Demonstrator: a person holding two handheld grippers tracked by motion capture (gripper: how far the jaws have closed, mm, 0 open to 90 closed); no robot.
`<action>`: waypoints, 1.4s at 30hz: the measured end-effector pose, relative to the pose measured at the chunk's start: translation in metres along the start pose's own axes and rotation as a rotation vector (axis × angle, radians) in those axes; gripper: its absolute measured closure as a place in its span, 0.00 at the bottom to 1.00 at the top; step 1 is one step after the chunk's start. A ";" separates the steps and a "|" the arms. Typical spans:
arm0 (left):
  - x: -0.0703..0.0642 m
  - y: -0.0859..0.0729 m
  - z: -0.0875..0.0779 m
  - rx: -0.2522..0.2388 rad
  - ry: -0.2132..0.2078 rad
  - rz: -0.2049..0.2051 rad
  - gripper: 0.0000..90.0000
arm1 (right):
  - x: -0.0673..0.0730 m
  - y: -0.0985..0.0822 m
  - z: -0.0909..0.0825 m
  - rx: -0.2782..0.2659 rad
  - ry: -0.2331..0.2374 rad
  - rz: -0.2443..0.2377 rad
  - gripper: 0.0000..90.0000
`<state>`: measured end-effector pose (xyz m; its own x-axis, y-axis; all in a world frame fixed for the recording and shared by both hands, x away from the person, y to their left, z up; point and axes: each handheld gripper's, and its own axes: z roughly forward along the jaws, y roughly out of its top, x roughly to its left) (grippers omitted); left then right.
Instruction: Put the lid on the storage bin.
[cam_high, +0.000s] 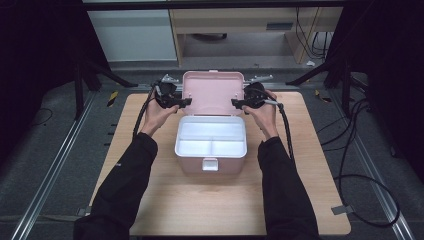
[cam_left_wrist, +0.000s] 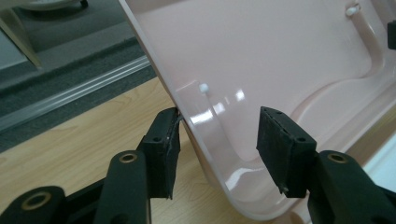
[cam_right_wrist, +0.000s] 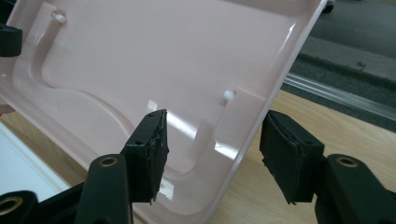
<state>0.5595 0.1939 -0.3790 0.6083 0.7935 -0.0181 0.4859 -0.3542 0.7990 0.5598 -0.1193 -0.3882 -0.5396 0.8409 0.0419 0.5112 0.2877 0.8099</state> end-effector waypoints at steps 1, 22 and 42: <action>-0.002 0.002 -0.004 0.001 0.003 0.012 0.55 | 0.002 0.002 -0.003 0.000 -0.007 -0.011 0.47; -0.023 0.018 -0.063 -0.058 0.036 0.113 0.73 | 0.023 0.026 -0.068 -0.088 -0.065 -0.069 0.62; -0.043 -0.001 -0.096 -0.056 0.016 0.182 0.82 | 0.041 0.007 -0.106 -0.096 -0.060 -0.134 0.79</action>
<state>0.4726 0.2076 -0.3214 0.6727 0.7266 0.1394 0.3322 -0.4650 0.8206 0.4707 -0.1311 -0.3185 -0.5560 0.8248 -0.1026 0.3700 0.3561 0.8581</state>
